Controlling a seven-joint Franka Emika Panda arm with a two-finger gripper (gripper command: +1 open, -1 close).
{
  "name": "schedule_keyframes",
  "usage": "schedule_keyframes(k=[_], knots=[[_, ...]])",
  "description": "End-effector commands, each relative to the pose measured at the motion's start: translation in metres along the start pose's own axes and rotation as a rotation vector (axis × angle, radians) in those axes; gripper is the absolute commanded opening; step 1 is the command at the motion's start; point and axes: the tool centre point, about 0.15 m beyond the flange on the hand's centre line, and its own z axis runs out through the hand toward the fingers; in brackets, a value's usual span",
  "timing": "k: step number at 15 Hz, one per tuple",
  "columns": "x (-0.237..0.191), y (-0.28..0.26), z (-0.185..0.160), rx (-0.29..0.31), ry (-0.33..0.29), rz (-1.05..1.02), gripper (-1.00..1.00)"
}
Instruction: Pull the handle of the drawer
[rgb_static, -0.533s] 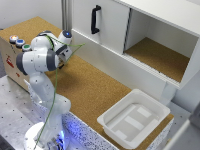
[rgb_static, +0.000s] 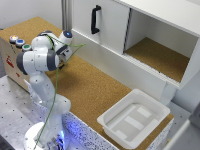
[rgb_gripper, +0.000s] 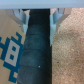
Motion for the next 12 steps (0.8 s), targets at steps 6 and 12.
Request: schedule_keyframes(k=[6, 12], knots=[[-0.023, 0.075, -0.028, 0.038, 0.014, 0.019, -1.00], [-0.026, 0.114, -0.048, 0.030, 0.032, 0.028, -1.00]])
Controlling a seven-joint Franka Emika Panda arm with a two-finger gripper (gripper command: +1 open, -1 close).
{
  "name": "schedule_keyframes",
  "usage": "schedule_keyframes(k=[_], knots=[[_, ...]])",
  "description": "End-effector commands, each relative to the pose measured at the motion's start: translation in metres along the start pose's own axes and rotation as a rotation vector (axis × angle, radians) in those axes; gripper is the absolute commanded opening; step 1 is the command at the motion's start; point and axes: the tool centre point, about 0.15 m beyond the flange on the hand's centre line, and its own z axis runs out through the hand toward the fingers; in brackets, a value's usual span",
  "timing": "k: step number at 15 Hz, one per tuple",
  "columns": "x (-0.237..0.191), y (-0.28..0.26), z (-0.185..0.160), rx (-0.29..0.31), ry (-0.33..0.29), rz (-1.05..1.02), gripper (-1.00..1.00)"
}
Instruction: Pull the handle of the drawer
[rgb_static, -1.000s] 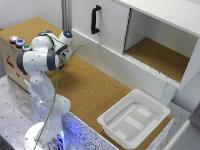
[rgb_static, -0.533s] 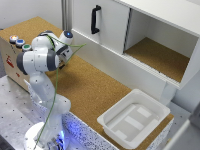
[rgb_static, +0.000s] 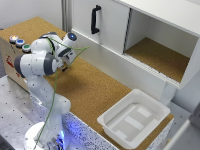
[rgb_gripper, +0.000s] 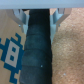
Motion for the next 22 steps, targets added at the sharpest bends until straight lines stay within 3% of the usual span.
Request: schedule_keyframes(k=[1, 17, 18, 22], knots=[[-0.019, 0.059, -0.014, 0.032, 0.021, -0.001, -1.00], [-0.030, 0.152, -0.084, -0.026, 0.074, 0.056, -1.00], [-0.030, 0.153, -0.086, -0.032, 0.071, 0.043, 1.00], [-0.028, 0.135, -0.096, -0.047, 0.051, -0.074, 1.00]])
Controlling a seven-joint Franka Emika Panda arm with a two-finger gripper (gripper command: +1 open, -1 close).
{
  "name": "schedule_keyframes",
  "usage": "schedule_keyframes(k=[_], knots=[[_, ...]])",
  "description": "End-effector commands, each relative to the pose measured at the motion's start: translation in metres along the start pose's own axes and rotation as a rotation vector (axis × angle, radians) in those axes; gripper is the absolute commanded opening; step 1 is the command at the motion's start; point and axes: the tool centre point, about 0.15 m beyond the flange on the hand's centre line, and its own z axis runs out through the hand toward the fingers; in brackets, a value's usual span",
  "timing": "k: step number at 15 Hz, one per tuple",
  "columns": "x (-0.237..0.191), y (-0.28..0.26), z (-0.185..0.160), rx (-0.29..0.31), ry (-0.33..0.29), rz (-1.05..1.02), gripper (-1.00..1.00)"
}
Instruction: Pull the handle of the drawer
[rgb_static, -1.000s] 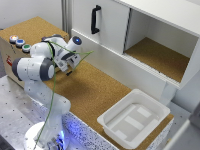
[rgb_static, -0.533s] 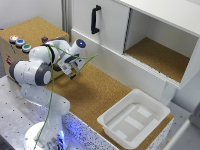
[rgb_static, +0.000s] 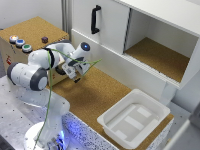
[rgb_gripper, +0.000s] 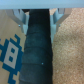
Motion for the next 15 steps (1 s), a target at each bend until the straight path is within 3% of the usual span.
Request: schedule_keyframes(k=[1, 6, 8, 9, 10, 11, 13, 15], knots=[[-0.021, 0.003, -0.028, -0.017, 0.000, -0.100, 1.00], [-0.026, -0.012, -0.031, -0.028, 0.009, -0.100, 1.00], [-0.027, -0.021, -0.048, -0.116, 0.027, -0.106, 1.00], [-0.028, -0.027, -0.065, -0.186, 0.049, -0.111, 1.00], [-0.030, -0.036, -0.090, -0.209, 0.099, -0.108, 1.00], [-0.031, -0.044, -0.114, -0.182, 0.154, -0.101, 1.00], [-0.033, -0.075, -0.159, -0.243, 0.242, -0.157, 1.00], [-0.032, -0.115, -0.184, -0.282, 0.271, -0.267, 1.00]])
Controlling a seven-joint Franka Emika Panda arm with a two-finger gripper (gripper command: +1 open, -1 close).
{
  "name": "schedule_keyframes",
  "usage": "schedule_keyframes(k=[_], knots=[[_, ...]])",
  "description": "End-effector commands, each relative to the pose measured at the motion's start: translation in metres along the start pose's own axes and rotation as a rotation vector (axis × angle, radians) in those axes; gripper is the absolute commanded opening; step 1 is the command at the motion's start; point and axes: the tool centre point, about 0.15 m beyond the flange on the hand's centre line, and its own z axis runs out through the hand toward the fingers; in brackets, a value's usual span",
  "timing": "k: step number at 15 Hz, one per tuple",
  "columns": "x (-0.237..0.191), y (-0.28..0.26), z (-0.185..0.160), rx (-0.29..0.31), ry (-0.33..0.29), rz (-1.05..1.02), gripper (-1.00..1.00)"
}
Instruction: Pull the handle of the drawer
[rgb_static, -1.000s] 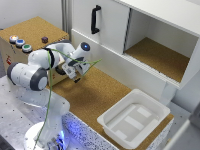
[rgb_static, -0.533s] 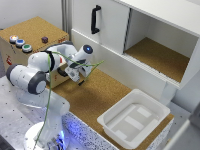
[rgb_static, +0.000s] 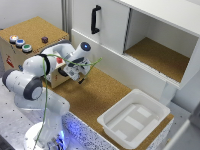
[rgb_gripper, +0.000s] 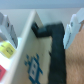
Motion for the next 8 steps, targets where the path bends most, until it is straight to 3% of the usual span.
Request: schedule_keyframes(k=[1, 4, 8], knots=[[0.001, -0.088, -0.100, -0.230, 0.096, -0.183, 1.00], [0.008, -0.132, -0.090, -0.314, 0.016, -0.391, 1.00], [0.000, -0.176, -0.062, -0.313, -0.074, -0.661, 1.00]])
